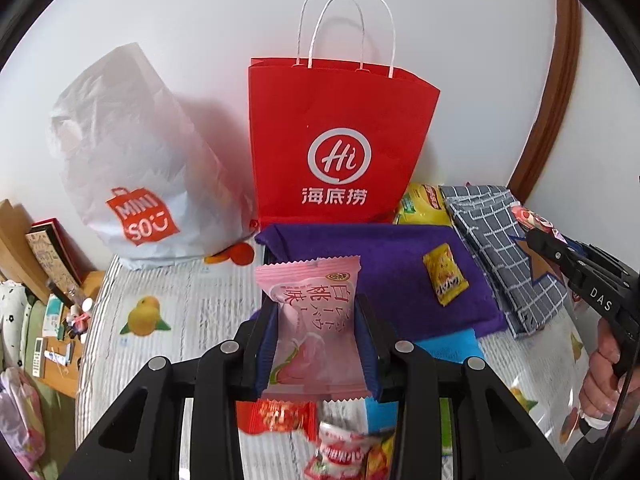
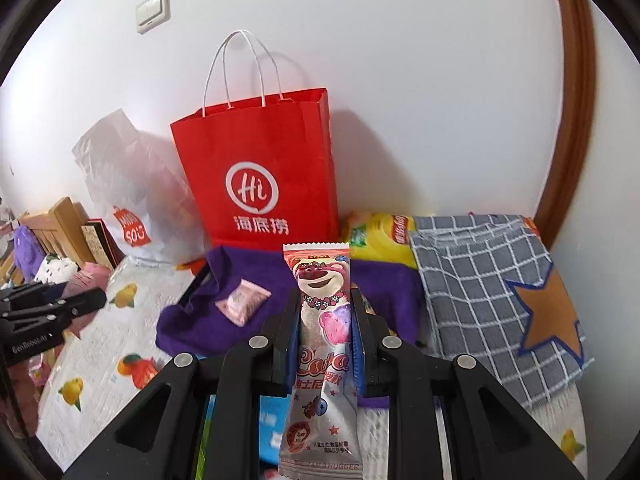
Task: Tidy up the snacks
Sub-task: 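Carry both held snacks up toward the purple towel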
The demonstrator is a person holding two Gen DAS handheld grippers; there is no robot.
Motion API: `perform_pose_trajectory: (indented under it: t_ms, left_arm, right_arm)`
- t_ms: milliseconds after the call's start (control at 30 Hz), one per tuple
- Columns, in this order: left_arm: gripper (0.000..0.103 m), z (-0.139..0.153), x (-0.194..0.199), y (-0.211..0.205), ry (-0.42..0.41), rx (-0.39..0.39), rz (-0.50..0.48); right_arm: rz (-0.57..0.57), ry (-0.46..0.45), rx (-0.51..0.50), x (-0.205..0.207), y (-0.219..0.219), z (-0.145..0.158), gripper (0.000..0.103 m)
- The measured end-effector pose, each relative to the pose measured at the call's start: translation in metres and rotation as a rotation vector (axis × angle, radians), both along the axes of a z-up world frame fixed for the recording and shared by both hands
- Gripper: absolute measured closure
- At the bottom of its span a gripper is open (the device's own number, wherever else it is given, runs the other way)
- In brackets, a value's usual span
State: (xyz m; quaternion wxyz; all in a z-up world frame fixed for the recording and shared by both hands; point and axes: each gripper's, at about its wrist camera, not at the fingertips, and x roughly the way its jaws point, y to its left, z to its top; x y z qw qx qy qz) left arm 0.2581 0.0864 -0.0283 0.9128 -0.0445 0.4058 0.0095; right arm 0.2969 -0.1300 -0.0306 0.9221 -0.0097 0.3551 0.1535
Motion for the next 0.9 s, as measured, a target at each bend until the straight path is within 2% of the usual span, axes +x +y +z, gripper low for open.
perform_pose_trajectory:
  t_ms: [400,567,700,900]
  left_arm:
    - [0.069,-0.006,0.069,0.005,0.027,-0.035,0.015]
    - [0.069,-0.021,0.088,0.005,0.027,0.004,0.021]
    - [0.069,-0.043,0.103,0.008,0.091,-0.010,0.008]
    - [0.069,-0.049,0.105,0.010,0.093,-0.017,0.002]
  right_arm:
    - [0.015,-0.021,-0.006,0.059,0.015,0.003,0.082]
    - [0.039,0.017,-0.029,0.078,0.020,-0.017,0.082]
    - [0.061,0.047,-0.067,0.086,0.021,-0.036,0.082]
    - [0.098,0.091,-0.072,0.093,0.022,-0.053,0.082]
